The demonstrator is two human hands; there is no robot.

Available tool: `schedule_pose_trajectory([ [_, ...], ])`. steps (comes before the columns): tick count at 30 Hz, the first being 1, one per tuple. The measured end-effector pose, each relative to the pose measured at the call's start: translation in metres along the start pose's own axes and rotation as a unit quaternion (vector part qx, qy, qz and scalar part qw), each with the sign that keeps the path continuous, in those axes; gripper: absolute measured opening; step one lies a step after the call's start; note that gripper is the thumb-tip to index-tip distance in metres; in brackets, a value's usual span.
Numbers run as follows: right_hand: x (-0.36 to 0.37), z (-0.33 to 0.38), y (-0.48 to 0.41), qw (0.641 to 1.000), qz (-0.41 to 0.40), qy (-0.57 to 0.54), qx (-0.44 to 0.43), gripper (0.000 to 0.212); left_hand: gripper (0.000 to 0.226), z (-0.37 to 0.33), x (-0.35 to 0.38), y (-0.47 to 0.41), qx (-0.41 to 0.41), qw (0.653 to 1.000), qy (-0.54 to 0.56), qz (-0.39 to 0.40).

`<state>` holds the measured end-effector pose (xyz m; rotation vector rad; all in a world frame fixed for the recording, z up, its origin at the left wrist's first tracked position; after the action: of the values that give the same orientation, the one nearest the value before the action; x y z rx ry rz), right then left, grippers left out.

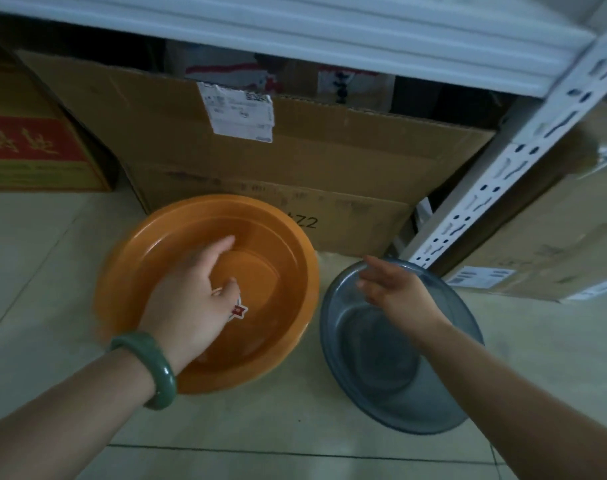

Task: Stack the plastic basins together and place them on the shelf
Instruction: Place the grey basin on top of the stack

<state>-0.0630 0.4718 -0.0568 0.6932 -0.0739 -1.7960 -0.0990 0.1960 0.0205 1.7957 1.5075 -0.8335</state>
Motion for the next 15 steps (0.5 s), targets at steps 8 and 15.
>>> schedule_pose_trajectory([
  [8, -0.098, -0.048, 0.007, 0.993, -0.114, 0.039, 0.013, 0.044, 0.050, -0.082, 0.106, 0.004, 0.054, 0.974, 0.050, 0.216],
  [15, -0.136, -0.092, 0.019, 0.977, -0.184, 0.093, 0.049, 0.055, 0.067, -0.081, 0.161, 0.006, -0.029, 0.974, -0.056, 0.219],
])
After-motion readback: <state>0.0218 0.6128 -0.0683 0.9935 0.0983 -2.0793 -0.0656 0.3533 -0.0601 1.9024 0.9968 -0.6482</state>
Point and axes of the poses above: each hand's wrist, its own y-axis away from the middle knuckle, its own x-axis out of the palm, z = x × y, the point moved 8 cm from there along -y, towards the middle knuckle
